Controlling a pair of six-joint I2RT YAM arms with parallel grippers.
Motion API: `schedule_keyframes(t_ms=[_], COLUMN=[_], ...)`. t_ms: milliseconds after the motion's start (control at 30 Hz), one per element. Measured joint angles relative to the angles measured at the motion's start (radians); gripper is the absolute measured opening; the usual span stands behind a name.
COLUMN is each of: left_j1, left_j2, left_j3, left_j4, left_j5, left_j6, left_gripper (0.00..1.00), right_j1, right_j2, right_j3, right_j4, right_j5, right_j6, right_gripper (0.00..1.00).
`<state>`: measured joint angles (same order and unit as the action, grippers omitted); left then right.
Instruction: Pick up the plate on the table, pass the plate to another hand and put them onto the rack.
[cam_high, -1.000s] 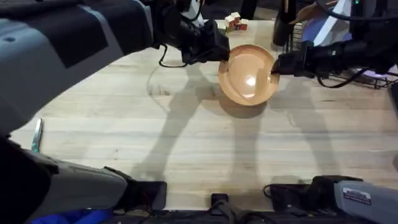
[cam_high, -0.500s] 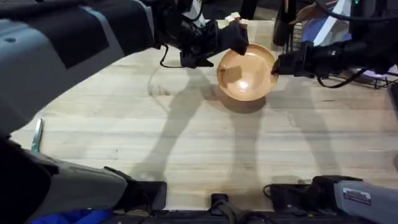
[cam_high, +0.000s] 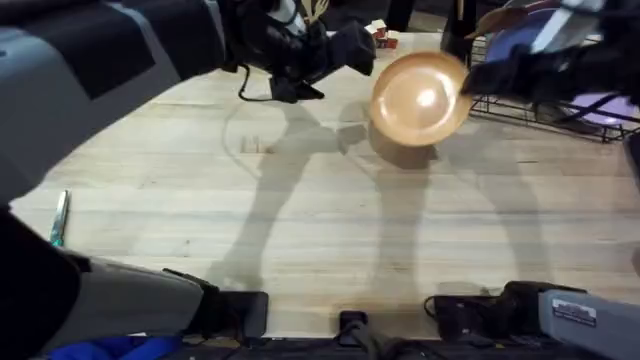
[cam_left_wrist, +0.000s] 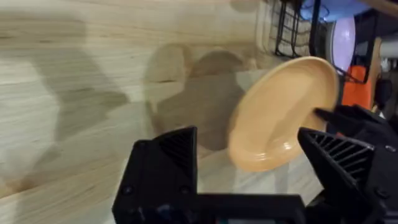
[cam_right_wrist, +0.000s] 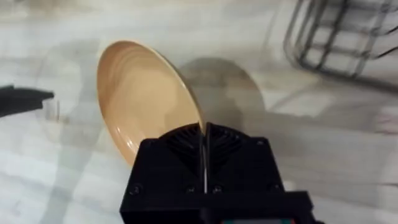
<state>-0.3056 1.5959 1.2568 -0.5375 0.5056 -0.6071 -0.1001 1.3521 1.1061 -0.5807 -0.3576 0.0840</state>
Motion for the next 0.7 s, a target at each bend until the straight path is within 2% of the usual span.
schedule_keyframes(t_ms=[200, 400, 700], left_j1=[0.063, 0.114, 0.136], left_j2=[-0.025, -0.113, -0.137], left_j3=[0.0, 0.001, 0.001], left_j4=[-0.005, -0.029, -0.087], left_j5=[-0.008, -0.094, -0.214], left_j6=[0.021, 0.051, 0.083], left_gripper=[0.996, 0.996, 0.996], right_j1=[-0.092, -0.136, -0.19], right_j2=[0.0, 0.0, 0.0], right_j3=[0.137, 0.252, 0.337], right_j4=[0.006, 0.005, 0.125], right_j5=[0.007, 0.074, 0.189], right_j6=[-0.085, -0.236, -0.427], right_gripper=[0.03, 0.028, 0.028])
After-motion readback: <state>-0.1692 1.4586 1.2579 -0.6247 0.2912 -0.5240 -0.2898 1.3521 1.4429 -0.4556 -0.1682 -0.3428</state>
